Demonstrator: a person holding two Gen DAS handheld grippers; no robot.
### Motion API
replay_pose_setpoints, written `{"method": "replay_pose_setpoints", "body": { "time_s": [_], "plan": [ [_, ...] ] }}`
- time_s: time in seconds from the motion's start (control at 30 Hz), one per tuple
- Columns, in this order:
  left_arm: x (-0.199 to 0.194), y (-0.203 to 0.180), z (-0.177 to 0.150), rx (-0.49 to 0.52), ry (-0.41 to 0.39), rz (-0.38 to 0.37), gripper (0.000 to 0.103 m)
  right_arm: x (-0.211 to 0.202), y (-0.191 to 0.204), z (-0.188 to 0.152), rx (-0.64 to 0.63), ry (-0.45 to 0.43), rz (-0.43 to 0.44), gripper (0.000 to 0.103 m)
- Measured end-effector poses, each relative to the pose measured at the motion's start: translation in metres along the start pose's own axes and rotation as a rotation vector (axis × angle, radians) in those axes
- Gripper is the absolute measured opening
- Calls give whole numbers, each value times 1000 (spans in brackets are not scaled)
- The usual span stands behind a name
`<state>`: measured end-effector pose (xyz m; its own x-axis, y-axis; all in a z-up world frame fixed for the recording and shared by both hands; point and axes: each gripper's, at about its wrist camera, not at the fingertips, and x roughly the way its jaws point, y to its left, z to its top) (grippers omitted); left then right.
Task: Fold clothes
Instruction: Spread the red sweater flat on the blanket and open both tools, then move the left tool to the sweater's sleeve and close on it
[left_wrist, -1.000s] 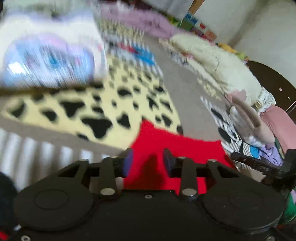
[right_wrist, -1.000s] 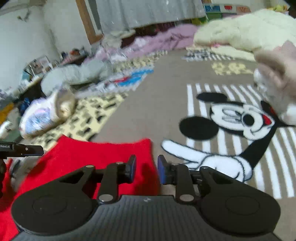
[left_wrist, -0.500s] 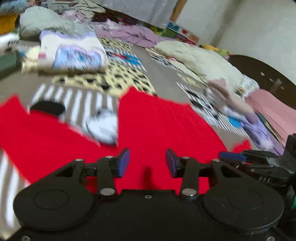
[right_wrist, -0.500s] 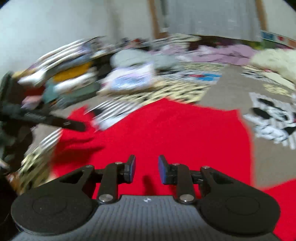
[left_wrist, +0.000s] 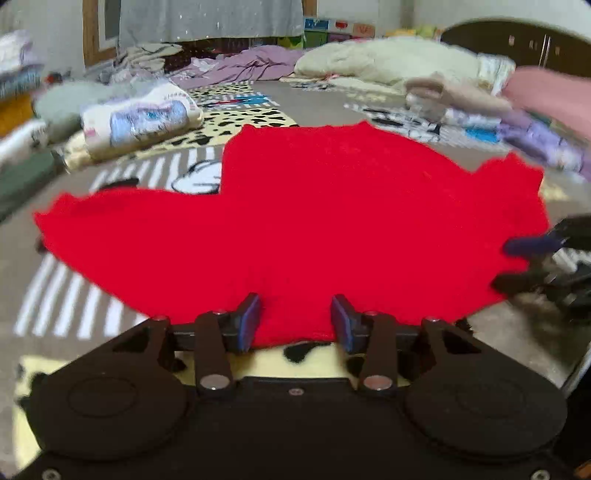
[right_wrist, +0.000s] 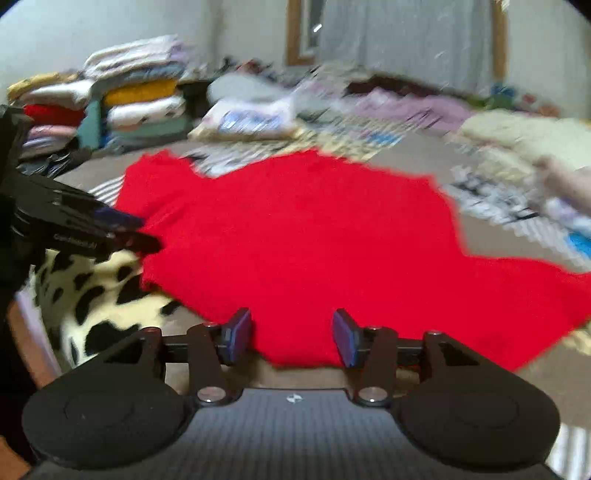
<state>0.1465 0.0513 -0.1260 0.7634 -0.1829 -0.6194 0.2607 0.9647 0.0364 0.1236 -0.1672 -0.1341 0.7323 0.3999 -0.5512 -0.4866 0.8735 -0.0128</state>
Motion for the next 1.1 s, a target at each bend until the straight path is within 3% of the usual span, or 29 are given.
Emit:
{"method": "replay_pose_setpoints", "body": {
  "time_s": [0.1,0.17,0.23,0.37,0.47,0.5,0.57,0.6,0.77,1.1],
  "plan": [
    [-14,-12,5,-22,-75,-40,45,-3,-11,-8,30,5,-37,55],
    [2,-20,-1,-17,15,-38,49,-3,-20,-17,86,32,8,55],
    [3,-26,0,-4,9,-15,49,-15,-20,-17,85,10,-6,55],
    [-13,-33,7,-67,-81,-69,49,-36,-19,-17,66,-102,-62,55],
    [-11,-51,7,-33,-95,-103,49,-40,-31,-17,66,-195,-128,57],
    [-5,-56,5,-16,-66,-101,49,-34,-38,-20,80,-162,-131,58],
    [10,-64,0,10,13,-72,53,-7,-53,-27,128,2,-122,70],
    [10,-66,-2,11,1,-67,54,-1,-58,-30,140,43,-119,70],
    [6,-68,-6,3,-3,-53,55,-14,-62,-39,151,20,-114,69],
    [-7,-72,-8,-31,-18,-72,67,-39,-113,-64,611,-56,-51,59]
  ]
}}
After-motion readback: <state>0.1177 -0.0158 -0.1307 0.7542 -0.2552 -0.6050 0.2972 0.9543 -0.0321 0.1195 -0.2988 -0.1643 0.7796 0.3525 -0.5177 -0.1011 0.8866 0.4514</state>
